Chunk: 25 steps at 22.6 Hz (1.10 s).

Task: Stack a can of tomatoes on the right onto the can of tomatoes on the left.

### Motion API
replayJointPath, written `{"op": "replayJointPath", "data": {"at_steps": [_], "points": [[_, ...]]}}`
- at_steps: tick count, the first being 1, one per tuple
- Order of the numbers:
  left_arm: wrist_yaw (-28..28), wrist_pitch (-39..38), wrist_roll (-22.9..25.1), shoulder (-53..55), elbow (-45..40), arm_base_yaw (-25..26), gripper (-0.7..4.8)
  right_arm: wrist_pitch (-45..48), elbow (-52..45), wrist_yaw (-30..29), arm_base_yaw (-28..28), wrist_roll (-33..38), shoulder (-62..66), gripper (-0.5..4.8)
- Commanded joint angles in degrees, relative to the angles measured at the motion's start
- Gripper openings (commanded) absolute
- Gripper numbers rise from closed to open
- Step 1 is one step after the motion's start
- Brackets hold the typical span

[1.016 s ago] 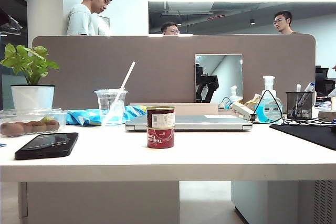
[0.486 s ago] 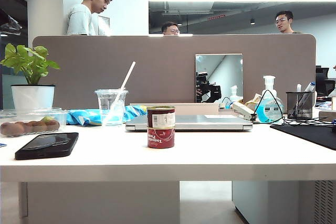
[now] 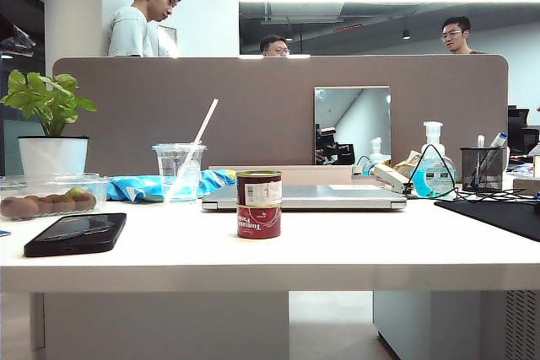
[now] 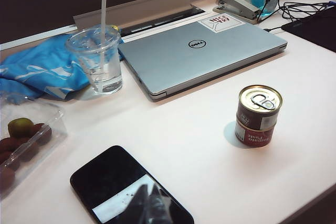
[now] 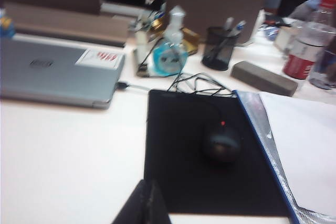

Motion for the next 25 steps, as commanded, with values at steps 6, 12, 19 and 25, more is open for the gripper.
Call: {"op": "replayJointPath", "data": {"at_steps": [6,12,19,25], "points": [[-0.1,0.7,0.2,-0.1,0.4,0.0,-0.04,6.2,-4.8,-26.6,-20.2,0.1,-7.5,-0.05],[0.0,0.7,0.2,-0.1,0.4,0.0,-0.04,4.7,-4.8,-27.9,-27.9,0.5,-11.8,-0.05],[0.0,0.7,0.2,-0.1,0.4,0.0,-0.04,4.1,-8.3,-32.7,-28.0,0.9,-13.2,-0.05],[0.0,0.7,0.2,-0.1,0.4,0.0,-0.04,3.9,-10.5,-32.8,-24.2,1.0,-13.2,-0.05]]}}
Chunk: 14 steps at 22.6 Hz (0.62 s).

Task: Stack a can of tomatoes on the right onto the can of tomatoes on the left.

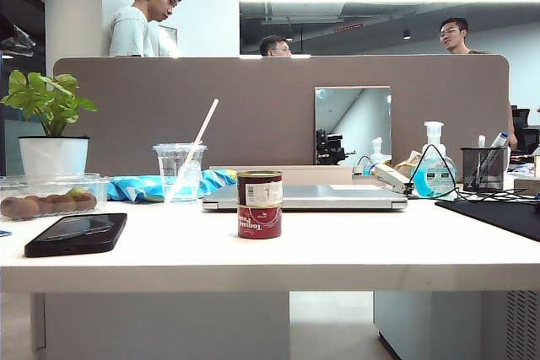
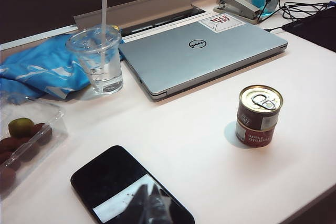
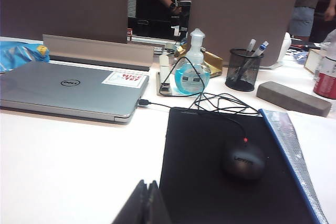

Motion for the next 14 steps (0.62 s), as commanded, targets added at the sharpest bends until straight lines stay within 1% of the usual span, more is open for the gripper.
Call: {"op": "replayJointPath", "data": {"at_steps": [1,4,14], "points": [[0.0,0.7,0.2,-0.1,0.4,0.0,-0.04,-0.1,-1.0,0.1,1.6,0.4,0.0,-0.05],[0.0,0.7,0.2,-0.1,0.4,0.0,-0.04,-0.9,-1.0,0.2,2.3,0.4,0.0,-0.05],[0.0,0.7,0.2,-0.1,0.4,0.0,-0.04,-3.1,-1.0,0.0,2.3,0.4,0.0,-0.05]]}}
